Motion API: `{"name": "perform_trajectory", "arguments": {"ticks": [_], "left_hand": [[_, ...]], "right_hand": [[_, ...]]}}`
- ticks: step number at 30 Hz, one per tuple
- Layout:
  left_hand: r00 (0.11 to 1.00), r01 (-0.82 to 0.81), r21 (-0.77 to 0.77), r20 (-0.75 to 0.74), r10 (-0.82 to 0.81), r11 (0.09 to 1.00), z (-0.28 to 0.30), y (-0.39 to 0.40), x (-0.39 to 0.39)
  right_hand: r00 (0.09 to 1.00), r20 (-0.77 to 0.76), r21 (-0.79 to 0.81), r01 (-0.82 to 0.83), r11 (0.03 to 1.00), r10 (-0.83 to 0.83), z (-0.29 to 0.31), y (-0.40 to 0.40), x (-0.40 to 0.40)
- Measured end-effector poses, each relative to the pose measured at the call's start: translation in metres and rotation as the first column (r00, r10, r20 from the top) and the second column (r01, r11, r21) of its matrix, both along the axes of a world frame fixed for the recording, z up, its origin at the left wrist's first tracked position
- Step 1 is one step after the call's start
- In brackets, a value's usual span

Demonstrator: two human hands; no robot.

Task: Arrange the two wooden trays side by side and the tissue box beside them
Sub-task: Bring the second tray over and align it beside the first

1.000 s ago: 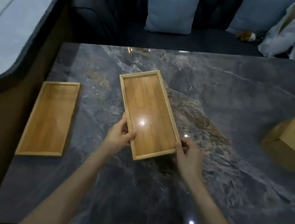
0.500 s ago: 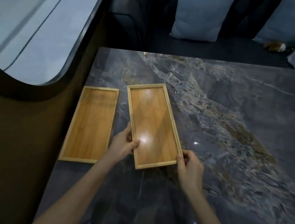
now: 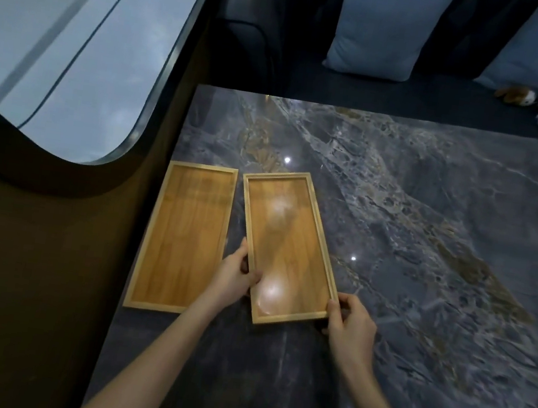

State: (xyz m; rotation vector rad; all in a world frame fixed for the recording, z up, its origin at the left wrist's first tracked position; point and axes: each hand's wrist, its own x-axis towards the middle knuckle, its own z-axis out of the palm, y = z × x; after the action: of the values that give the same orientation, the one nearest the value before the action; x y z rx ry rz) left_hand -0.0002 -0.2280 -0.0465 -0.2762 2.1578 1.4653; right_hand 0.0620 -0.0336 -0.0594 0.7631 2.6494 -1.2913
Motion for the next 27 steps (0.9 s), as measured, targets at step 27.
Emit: {"name": "perform_trajectory", "arguments": {"ticks": [27], "left_hand": [[1.000,-0.017,-0.284,0.009,0.020,0.959,-0.001,0.000,-0.009]], "right_hand": [[0.998,-0.039,0.023,-0.049,0.999,0.050,-0.006,-0.012,-0.011]]}}
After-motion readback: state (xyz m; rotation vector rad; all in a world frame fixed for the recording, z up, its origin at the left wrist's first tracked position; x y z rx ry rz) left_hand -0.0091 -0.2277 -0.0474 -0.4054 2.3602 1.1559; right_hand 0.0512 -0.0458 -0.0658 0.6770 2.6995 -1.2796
